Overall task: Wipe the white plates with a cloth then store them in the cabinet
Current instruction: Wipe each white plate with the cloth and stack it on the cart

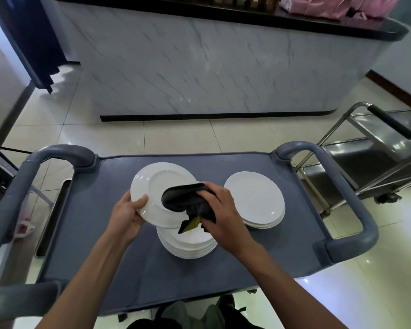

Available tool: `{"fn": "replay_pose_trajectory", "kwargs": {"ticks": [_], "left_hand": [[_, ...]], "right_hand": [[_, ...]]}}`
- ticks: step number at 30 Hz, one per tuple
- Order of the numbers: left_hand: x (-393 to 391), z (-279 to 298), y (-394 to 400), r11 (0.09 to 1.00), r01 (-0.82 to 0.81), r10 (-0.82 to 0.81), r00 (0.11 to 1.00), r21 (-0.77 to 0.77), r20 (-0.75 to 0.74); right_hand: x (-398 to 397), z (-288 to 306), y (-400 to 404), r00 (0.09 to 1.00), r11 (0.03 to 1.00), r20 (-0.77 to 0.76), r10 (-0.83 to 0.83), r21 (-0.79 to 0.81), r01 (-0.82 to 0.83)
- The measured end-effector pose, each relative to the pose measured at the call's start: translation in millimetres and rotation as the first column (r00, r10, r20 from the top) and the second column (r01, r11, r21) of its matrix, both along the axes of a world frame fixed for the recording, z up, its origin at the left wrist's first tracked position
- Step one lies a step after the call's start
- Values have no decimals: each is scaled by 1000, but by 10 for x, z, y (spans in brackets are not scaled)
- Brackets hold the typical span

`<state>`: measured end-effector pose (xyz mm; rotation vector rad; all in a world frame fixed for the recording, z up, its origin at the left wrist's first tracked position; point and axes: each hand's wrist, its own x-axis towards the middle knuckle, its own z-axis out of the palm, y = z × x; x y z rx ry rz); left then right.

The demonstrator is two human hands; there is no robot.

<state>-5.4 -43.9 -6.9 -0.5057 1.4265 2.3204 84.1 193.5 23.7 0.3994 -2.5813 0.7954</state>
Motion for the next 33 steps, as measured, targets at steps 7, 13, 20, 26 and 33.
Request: {"fn": "replay_pose_trajectory", "kwargs": {"ticks": [7, 13, 20, 26, 33], "left_hand": [[236, 53, 152, 990, 138, -136, 983, 9, -123], [282, 56, 212, 990, 135, -127, 979, 44, -160], [269, 31, 203, 995, 96, -89, 984, 39, -151], [305, 62, 262, 981, 195, -195, 961, -20, -197], [329, 91, 254, 934, 356, -355, 901, -43, -248]], "right_hand": [[-295, 28, -189, 964, 967, 239, -114, -195, 163], [-345, 30, -280, 967, 985, 190, -168, -13, 173], [-163, -119, -311, 979, 990, 161, -127, 74, 116], [-48, -174, -259, 992, 996, 86, -91, -8, 92], [-285, 107, -260, 990, 994, 101, -102, 50, 98]]}}
